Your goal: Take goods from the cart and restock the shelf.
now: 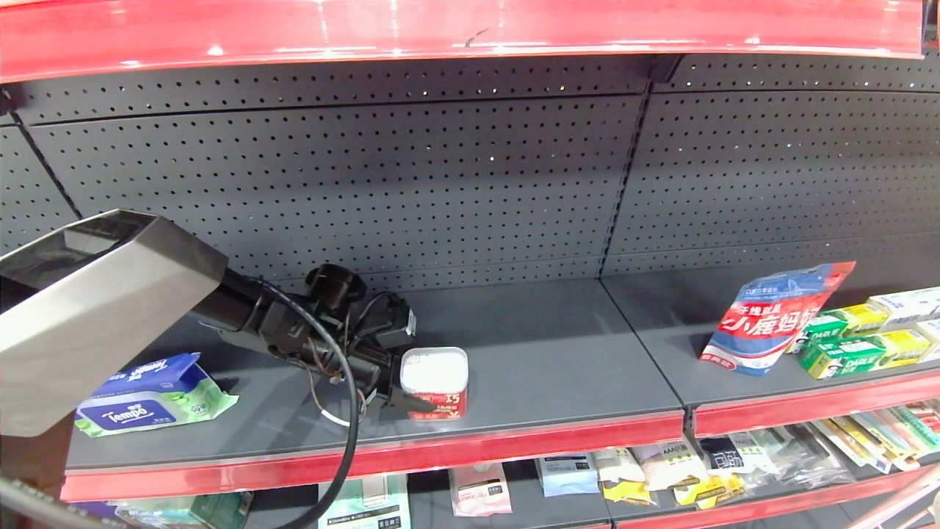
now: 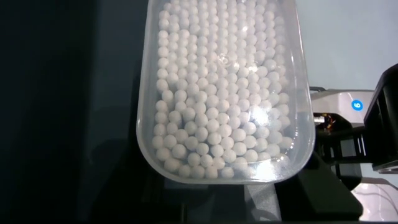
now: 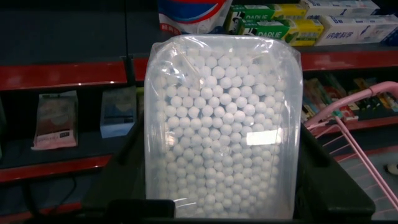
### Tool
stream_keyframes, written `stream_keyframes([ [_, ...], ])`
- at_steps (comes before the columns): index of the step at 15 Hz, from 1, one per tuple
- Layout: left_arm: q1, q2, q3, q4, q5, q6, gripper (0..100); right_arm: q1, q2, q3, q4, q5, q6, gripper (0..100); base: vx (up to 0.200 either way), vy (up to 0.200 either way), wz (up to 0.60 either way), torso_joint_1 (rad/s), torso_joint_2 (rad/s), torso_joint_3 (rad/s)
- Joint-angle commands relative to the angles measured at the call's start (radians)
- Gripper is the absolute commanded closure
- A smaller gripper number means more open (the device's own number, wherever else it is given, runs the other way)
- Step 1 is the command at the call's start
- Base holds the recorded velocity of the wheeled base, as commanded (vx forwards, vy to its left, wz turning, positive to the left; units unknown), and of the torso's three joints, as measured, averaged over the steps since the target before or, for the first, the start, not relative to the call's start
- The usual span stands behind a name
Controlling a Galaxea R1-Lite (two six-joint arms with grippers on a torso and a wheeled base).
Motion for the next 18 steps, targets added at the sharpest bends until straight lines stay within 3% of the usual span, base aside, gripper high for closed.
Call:
stream_keyframes([
  [1, -0.005, 0.0, 0.002, 0.001, 0.004, -0.001, 100, 0.0, -0.001, 0.002, 0.0, 0.0, 0.0, 100, 0.0, 0.0, 0.0, 0.0, 0.0, 0.0],
  [12, -0.02, -0.002, -0.004, 0.002, 0.021, -0.032, 100, 0.0, 0.0, 0.002, 0.0, 0.001, 0.0, 100, 0.0, 0.0, 0.0, 0.0, 0.0, 0.0],
  [13, -0.02, -0.002, -0.003, 0.001, 0.021, -0.035, 0, 0.0, 0.0, 0.004, 0.0, 0.0, 0.0, 100, 0.0, 0.0, 0.0, 0.0, 0.0, 0.0],
  [18, -0.02, -0.02, -0.004, 0.004, 0.021, -0.064, 0, 0.0, -0.004, 0.007, 0.0, 0.0, 0.0, 100, 0.0, 0.0, 0.0, 0.0, 0.0, 0.0],
])
